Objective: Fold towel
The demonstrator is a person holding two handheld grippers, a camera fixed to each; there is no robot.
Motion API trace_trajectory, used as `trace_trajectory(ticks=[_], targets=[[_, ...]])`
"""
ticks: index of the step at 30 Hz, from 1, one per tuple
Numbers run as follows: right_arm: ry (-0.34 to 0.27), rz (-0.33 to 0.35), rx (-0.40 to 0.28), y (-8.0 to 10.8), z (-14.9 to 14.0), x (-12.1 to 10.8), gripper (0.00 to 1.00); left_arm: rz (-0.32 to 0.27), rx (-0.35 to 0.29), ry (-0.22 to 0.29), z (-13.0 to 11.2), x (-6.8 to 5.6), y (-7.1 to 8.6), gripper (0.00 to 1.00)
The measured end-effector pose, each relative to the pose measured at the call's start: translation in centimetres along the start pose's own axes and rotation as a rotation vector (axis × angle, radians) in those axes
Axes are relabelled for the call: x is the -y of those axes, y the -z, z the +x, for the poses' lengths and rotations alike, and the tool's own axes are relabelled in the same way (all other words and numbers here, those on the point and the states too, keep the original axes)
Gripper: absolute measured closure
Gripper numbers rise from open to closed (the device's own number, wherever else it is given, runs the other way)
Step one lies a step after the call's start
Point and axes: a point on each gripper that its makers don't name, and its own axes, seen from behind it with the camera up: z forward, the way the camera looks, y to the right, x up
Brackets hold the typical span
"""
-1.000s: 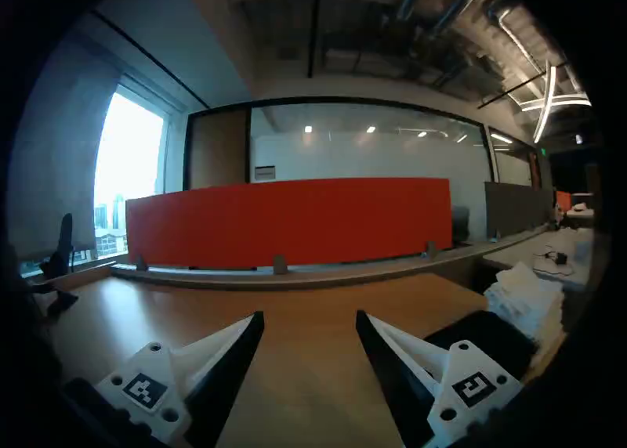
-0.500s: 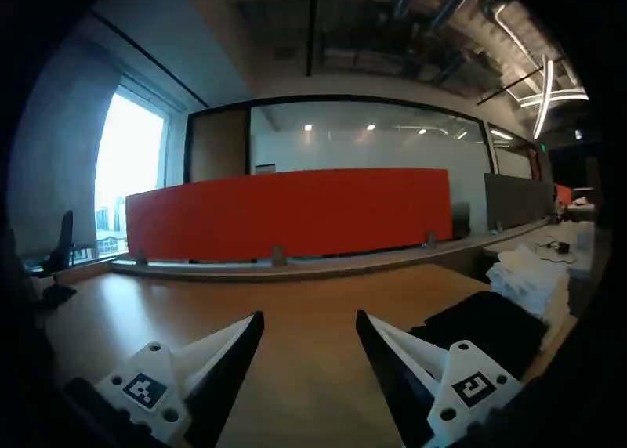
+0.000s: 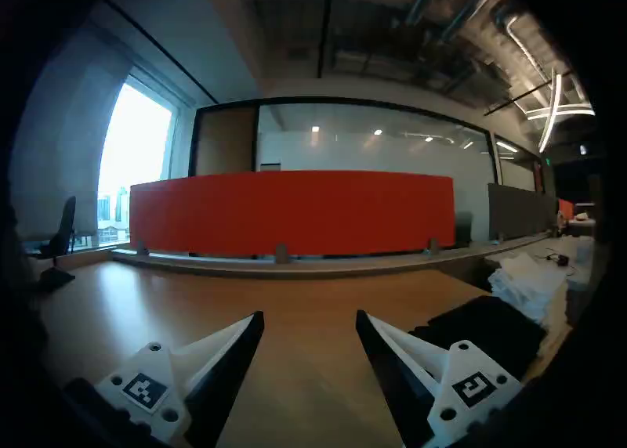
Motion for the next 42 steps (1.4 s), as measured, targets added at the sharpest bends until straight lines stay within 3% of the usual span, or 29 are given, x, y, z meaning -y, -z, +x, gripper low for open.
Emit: trace_trajectory(ticks=[42], targets=[[0.007,0.007,-0.002,0.51,-0.02,0.19,0.09,0.0,0.0,0.0,-0.05,-0.03,0.0,0.05]])
